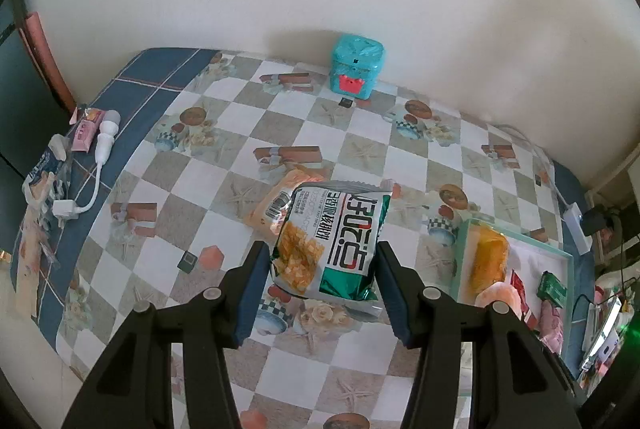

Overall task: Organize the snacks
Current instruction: 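Carry the cracker pack and pudding cup over the tray with both tools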

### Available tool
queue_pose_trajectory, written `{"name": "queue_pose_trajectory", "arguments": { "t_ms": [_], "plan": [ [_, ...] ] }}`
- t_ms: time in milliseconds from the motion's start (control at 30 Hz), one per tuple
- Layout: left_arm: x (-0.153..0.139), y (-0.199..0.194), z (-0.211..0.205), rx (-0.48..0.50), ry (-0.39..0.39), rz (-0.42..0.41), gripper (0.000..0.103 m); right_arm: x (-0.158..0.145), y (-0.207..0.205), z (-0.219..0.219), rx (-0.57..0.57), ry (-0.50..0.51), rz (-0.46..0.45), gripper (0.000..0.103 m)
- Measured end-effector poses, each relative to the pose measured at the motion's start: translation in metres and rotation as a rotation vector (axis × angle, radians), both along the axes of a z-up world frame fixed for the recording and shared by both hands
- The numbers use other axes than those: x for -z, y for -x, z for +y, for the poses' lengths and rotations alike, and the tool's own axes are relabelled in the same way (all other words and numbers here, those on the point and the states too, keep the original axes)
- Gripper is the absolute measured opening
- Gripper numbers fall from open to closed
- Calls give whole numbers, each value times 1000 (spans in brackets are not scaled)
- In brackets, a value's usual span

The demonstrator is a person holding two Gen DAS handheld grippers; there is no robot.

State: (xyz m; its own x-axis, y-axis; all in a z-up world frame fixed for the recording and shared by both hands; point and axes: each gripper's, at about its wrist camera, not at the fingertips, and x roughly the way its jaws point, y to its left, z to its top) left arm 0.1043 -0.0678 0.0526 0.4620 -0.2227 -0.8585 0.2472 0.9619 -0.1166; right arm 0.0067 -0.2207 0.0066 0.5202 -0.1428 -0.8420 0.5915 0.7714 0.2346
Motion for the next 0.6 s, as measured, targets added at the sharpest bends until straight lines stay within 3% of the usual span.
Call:
{"name": "queue_pose_trajectory", "arguments": {
  "t_ms": [600],
  "plan": [
    [-1,35,-57,137,-60,-27,55,2,45,-79,249,-16,-9,40]
  ]
}}
